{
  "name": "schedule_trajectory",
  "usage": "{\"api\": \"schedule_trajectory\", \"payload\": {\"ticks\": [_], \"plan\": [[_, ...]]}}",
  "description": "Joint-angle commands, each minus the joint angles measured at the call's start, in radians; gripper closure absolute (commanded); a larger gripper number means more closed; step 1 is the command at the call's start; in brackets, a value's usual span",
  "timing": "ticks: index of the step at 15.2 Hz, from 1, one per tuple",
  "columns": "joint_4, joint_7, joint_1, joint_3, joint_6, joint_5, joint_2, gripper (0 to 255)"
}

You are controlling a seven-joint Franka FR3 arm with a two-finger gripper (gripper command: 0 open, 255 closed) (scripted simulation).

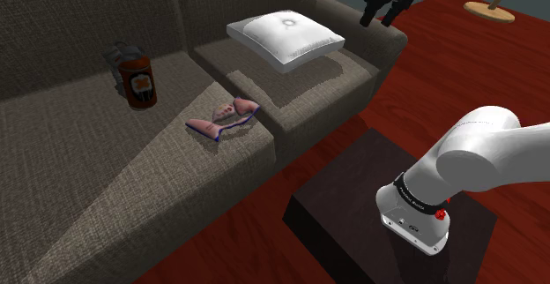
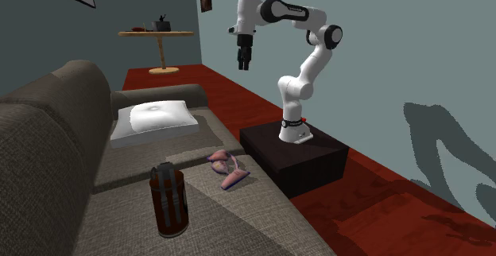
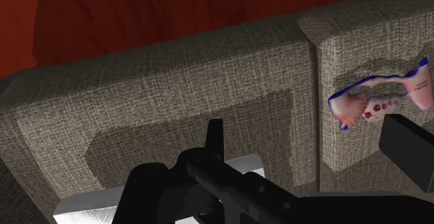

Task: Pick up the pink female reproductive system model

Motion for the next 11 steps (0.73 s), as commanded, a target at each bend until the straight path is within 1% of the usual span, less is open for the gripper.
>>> {"api": "schedule_trajectory", "payload": {"ticks": [1, 6, 11], "plan": [[0.0, 0.0, 0.0, 0.0, 0.0, 0.0, 0.0, 0], [0.016, -0.145, 0.069, -0.012, 0.126, -0.001, 0.165, 0], [0.059, -0.286, 0.135, -0.015, 0.233, 0.006, 0.336, 0]]}}
